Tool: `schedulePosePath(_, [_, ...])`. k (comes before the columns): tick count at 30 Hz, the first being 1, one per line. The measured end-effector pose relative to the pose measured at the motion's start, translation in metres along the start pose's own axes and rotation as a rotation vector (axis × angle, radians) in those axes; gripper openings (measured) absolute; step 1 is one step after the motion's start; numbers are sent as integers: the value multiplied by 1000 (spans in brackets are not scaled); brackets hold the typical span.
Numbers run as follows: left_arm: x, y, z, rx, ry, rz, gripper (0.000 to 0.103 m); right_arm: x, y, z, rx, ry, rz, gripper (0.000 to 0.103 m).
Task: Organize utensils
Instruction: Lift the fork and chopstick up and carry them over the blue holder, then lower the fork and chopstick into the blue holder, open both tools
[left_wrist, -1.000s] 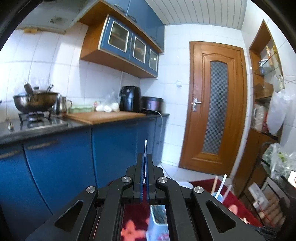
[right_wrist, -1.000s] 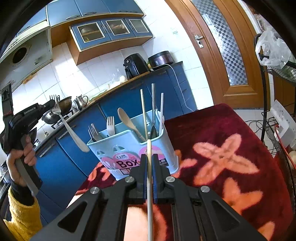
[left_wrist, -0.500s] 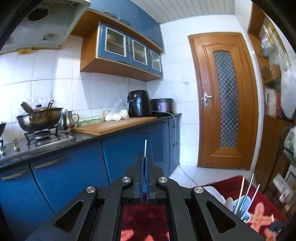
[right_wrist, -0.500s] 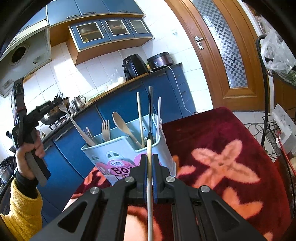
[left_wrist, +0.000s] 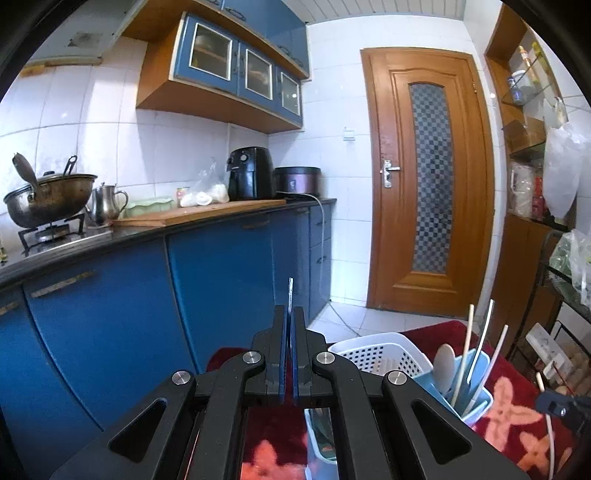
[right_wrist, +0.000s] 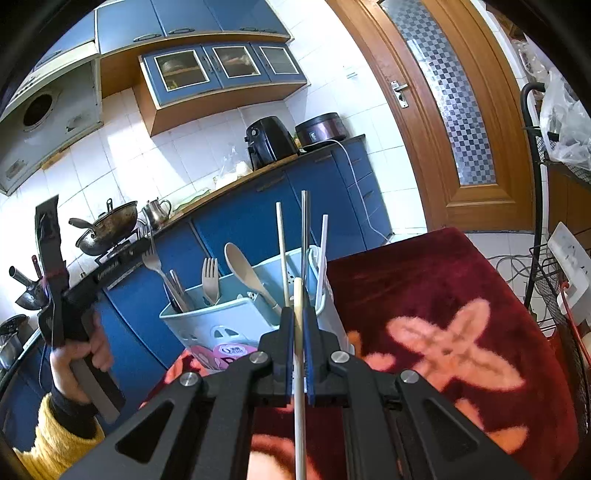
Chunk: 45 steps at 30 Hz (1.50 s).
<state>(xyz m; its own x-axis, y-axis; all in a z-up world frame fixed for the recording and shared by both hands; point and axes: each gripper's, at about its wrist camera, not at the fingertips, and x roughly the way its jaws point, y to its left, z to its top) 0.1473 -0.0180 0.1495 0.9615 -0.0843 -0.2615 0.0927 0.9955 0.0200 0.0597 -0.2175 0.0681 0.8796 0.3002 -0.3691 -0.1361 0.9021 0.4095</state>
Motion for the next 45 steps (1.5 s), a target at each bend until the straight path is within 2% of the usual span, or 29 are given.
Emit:
schedulePosePath(7, [1, -9, -10, -12, 10, -39, 3, 1, 2, 12, -13, -26, -2, 6])
schedulePosePath(15, [6, -5, -18, -85, 43, -100, 9, 6, 7, 29, -29, -77, 3, 6])
schedulePosePath(18, [7, -5, -19, -88, 55, -113, 14, 11, 7, 32, -23, -81, 11, 6])
schedulePosePath(20, [8, -5, -20, -92, 65, -127, 26, 14, 9, 37, -27, -89, 11, 6])
schedulePosePath(22, [8, -6, -21, -100, 70, -138, 32, 16, 12, 44, -36, -107, 16, 6])
schedulePosePath(36, [13, -12, -28, -104, 85, -154, 33, 54, 27, 91, -58, -281, 42, 6])
schedulePosePath(45, [18, -10, -29, -115, 87, -162, 33, 80, 40, 97, -143, -369, -27, 6])
